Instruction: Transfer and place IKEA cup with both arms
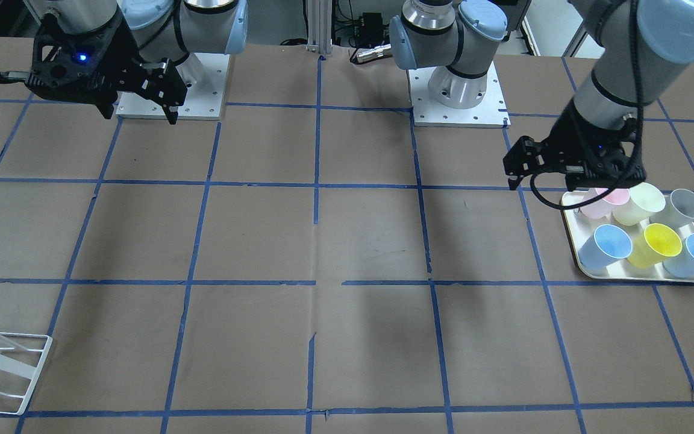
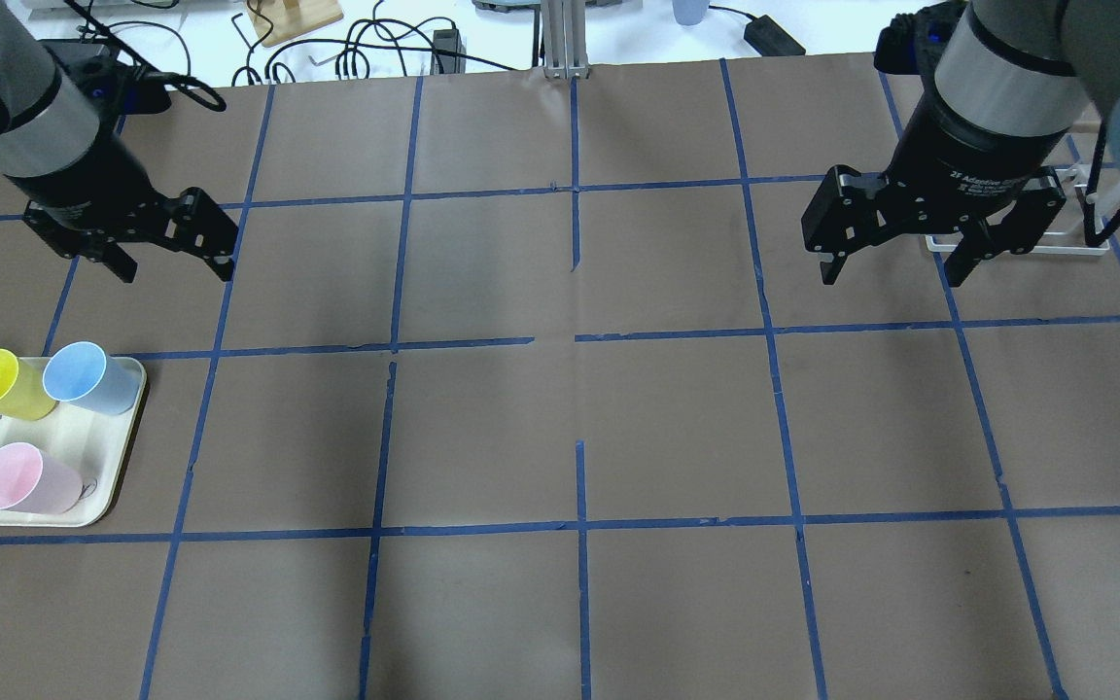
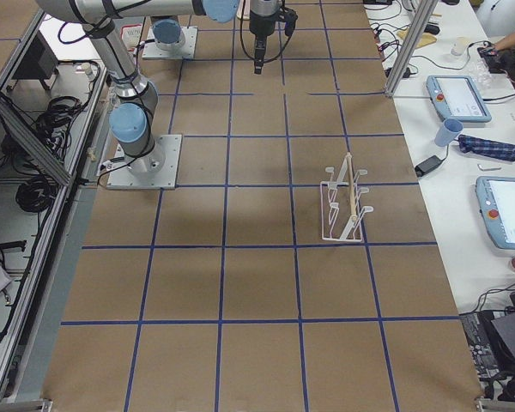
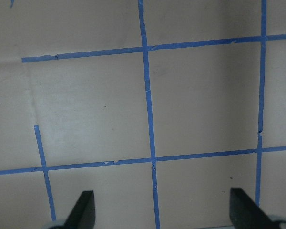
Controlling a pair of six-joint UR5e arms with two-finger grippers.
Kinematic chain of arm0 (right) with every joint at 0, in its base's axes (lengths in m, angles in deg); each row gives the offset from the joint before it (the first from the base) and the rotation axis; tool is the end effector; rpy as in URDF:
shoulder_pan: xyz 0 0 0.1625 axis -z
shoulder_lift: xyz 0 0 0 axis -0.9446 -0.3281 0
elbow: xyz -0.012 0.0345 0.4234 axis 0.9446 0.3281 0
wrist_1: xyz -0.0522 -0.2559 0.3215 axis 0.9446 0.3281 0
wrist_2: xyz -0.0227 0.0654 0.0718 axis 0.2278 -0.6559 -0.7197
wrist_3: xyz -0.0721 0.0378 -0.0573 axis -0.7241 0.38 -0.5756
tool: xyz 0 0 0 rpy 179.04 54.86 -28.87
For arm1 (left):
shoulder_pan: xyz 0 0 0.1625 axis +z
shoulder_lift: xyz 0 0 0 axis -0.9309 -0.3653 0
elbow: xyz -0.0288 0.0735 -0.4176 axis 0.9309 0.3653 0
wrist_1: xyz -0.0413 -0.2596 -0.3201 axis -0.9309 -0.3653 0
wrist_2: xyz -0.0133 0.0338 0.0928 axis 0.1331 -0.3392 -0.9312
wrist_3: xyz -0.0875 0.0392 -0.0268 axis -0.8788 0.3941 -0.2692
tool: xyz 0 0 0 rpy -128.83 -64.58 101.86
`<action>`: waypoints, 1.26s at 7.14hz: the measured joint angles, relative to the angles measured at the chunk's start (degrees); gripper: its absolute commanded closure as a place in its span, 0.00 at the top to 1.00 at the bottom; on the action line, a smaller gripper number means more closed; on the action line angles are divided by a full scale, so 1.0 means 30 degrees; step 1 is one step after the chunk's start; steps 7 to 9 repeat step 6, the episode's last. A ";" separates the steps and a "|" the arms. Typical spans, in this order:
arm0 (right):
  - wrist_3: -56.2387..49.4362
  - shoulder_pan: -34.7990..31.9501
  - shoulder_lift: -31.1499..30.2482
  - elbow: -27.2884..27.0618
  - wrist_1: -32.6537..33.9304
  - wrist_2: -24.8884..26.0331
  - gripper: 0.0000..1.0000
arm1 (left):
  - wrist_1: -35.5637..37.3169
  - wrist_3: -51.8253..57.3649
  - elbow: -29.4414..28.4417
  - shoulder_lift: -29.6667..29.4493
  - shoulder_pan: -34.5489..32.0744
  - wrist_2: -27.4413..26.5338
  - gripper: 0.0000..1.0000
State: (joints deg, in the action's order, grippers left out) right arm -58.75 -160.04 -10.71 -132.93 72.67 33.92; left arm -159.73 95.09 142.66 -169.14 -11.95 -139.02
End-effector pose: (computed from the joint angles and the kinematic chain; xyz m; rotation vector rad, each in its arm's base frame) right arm 0.1272 -0.4442 0.4985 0.1201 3.1376 0.0965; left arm -0.0487 -0.5027 0.4432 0.0314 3.1179 0.0110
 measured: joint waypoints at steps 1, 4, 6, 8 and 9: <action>-0.0027 0.0039 0.0011 0.0012 0.0007 0.0007 1.00 | 0.0002 -0.1065 -0.0323 0.0190 -0.1124 0.0108 1.00; -0.0041 0.0083 0.0020 0.0014 0.0028 0.0028 1.00 | -0.0931 -0.3119 -0.2102 -0.0300 -0.2947 0.0198 1.00; -0.0053 0.0104 0.0022 0.0049 0.0042 0.0010 1.00 | -0.1144 -0.3518 -0.2478 -0.0462 -0.3277 0.0249 1.00; -0.0053 0.0104 0.0022 0.0049 0.0042 0.0010 1.00 | -0.1144 -0.3518 -0.2478 -0.0462 -0.3277 0.0249 1.00; -0.0053 0.0104 0.0022 0.0049 0.0042 0.0010 1.00 | -0.1144 -0.3518 -0.2478 -0.0462 -0.3277 0.0249 1.00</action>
